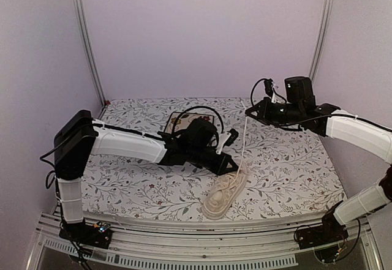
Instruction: Tie the shoes
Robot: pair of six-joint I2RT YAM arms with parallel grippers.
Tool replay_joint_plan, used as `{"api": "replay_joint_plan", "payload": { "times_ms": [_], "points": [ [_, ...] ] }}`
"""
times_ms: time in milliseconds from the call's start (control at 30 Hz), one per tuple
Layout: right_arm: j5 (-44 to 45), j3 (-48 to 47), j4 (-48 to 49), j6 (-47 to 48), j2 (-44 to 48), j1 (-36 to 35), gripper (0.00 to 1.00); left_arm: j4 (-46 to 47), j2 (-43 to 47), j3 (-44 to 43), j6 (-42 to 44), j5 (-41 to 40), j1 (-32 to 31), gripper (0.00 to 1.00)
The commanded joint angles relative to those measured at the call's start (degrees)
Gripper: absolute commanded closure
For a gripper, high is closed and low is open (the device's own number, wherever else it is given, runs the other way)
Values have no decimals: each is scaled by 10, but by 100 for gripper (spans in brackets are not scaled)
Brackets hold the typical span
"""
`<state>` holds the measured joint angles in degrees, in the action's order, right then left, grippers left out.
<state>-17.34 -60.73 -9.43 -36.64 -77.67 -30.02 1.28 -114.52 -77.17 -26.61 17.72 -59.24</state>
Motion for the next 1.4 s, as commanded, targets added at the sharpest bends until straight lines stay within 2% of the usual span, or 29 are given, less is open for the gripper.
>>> {"api": "replay_joint_plan", "payload": {
  "times_ms": [0, 467, 733, 867, 1033, 1300, 1367],
  "points": [
    [-9, -25, 34, -3, -25, -4, 98, 53, -1, 19, -19, 47, 9, 100],
    [-20, -51, 49, -5, -56, -6, 98, 60, -30, 11, -30, 62, 17, 100],
    [-17, -52, 47, -5, -59, -7, 98, 73, -33, 14, -33, 79, 17, 94],
    [-12, -52, 46, -5, -57, -7, 98, 73, -27, 21, -34, 79, 16, 100],
    [2, -51, 38, -3, -57, -7, 98, 82, -2, 48, -38, 49, 17, 100],
    [33, -39, 15, 3, -51, -7, 98, 144, 75, 146, -64, 7, 34, 100],
    [33, -33, 17, 2, -50, -7, 98, 142, 76, 152, -64, 7, 39, 94]
  ]
}}
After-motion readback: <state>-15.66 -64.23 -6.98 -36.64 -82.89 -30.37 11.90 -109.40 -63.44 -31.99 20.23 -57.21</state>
